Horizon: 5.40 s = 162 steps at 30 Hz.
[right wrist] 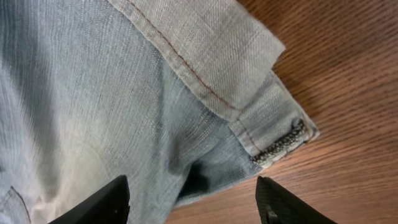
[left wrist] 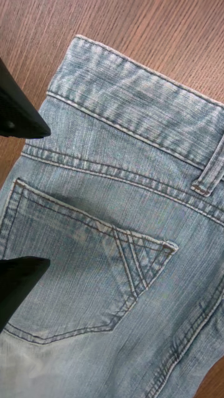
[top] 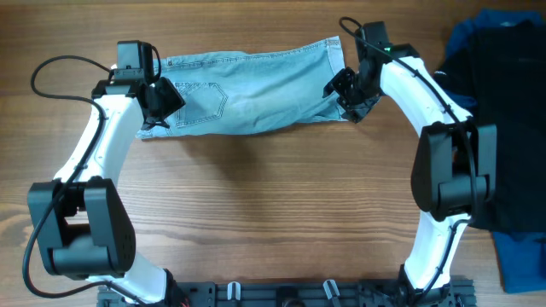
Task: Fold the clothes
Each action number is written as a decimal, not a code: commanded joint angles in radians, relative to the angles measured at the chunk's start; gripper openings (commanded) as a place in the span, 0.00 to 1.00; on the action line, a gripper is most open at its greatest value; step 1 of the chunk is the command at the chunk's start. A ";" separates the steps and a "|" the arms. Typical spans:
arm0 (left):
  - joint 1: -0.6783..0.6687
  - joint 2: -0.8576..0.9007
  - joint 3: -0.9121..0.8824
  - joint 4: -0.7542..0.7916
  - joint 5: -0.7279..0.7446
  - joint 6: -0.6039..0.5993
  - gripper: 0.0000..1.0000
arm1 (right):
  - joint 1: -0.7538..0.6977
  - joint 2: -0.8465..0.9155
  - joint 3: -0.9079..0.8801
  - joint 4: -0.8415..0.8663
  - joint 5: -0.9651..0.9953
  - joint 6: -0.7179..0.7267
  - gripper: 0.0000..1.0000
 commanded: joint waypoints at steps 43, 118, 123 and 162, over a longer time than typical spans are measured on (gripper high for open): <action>0.008 0.009 -0.005 -0.013 -0.013 0.005 0.59 | 0.082 -0.048 -0.082 -0.060 0.264 0.088 0.07; -0.060 0.144 0.070 0.402 -0.186 0.110 0.04 | 0.047 -0.010 0.057 0.201 0.137 -0.696 0.04; 0.011 0.279 0.070 0.539 -0.185 0.109 0.04 | 0.047 0.001 -0.044 0.207 0.146 -0.722 0.04; 0.037 -0.101 0.143 -0.204 -0.091 -0.008 0.37 | -0.051 0.054 -0.246 0.094 0.459 -0.579 0.04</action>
